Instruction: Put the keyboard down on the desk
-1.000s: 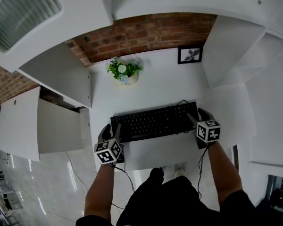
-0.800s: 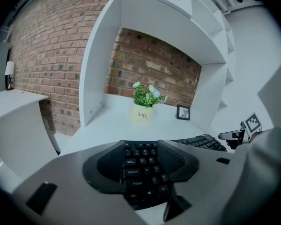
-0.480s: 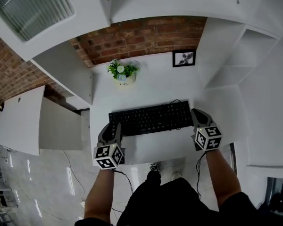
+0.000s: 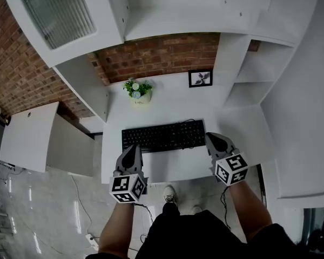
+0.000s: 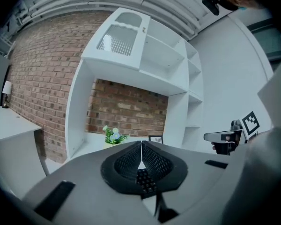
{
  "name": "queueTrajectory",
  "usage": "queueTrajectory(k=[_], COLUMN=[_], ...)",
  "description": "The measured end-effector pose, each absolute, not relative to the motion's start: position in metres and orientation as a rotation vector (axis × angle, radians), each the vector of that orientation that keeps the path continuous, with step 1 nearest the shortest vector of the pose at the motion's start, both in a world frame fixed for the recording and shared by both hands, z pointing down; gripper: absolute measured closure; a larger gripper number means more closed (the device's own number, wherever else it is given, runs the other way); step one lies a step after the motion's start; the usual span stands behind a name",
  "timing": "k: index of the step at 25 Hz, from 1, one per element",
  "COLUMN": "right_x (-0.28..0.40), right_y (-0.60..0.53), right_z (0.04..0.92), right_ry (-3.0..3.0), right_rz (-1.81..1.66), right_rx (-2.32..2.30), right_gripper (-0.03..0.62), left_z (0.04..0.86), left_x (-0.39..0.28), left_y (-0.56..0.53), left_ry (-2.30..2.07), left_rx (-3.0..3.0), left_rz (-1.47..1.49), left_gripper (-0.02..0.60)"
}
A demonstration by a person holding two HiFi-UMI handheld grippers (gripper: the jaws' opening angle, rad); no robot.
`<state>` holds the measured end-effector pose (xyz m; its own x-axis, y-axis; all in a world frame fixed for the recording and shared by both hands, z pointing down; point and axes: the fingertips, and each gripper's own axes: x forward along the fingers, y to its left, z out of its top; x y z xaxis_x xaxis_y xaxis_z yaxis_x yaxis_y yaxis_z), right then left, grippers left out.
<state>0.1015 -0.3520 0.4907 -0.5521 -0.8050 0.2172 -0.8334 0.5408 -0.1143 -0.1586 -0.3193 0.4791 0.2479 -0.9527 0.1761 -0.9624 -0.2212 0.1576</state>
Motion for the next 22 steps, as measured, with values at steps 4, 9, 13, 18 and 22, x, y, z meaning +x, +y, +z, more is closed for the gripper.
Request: queueTrajectory(k=[4,9,13,18,22], right_x=[0.105,0.112,0.112,0.105,0.099], right_y=[-0.321,-0.284,-0.255,-0.222,-0.203], right_z=[0.468,0.452,0.45,0.451,0.449], right_ry=[-2.7,-2.764,-2.79,-2.809,-2.82], right_rz=[0.256,0.22,0.213,0.224,0.242], right_rx=[1.334,1.223,1.161,1.103,1.092], right_gripper=[0.577,0.576,0.577,0.576,0.577], left_z=[0.458,0.441,0.439,0.442,0.442], left_x=[-0.127,-0.089,-0.069,-0.06,-0.067], left_y=[-0.286,-0.24,-0.201,-0.162,-0.142], left_ry=[-1.793,-1.805,-1.781,-1.781,-1.824], left_rx=[2.319,2.337,2.338,2.331,2.35], left_rz=[0.036,0.006,0.019,0.036,0.027], left_gripper=[0.564,0.563,0.563,0.563,0.563])
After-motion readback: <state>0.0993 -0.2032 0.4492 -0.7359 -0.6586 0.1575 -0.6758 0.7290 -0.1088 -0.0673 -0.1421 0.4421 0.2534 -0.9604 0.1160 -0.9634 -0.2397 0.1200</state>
